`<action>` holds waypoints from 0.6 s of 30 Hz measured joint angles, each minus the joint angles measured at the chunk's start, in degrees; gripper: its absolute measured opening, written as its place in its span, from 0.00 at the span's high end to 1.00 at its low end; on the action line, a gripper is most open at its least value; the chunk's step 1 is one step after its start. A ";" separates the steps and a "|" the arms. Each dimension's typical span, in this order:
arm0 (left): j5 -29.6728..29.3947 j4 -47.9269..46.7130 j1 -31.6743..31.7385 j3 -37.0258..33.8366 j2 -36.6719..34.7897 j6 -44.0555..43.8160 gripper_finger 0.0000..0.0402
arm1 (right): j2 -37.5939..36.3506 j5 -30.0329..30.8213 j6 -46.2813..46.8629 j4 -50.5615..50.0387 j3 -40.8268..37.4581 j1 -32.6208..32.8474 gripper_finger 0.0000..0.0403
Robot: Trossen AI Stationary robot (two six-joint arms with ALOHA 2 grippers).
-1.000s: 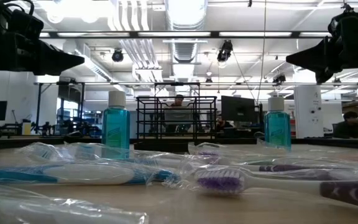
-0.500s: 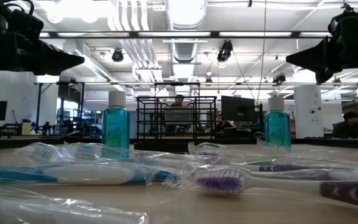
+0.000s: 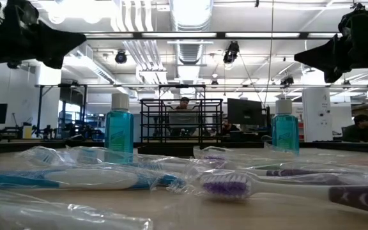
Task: Pick & Place toothbrushing station
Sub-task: Put the right blue mouthwash into the black mesh organizer
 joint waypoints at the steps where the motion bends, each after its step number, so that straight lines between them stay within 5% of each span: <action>1: -1.58 0.09 0.00 0.00 0.00 -1.66 0.97 | 0.00 0.00 0.01 0.00 0.01 0.00 0.98; 5: -4.97 -0.20 0.02 0.00 0.25 -4.15 0.97 | 0.00 -0.02 0.14 0.22 0.00 0.02 0.98; 12: -1.91 0.23 0.00 0.00 0.60 -1.13 0.97 | 0.21 -0.72 -0.41 8.10 -0.01 -0.02 0.98; 18: -1.88 -0.02 0.02 0.02 1.13 -1.54 0.99 | 7.88 -0.05 -1.82 8.31 4.62 0.00 0.98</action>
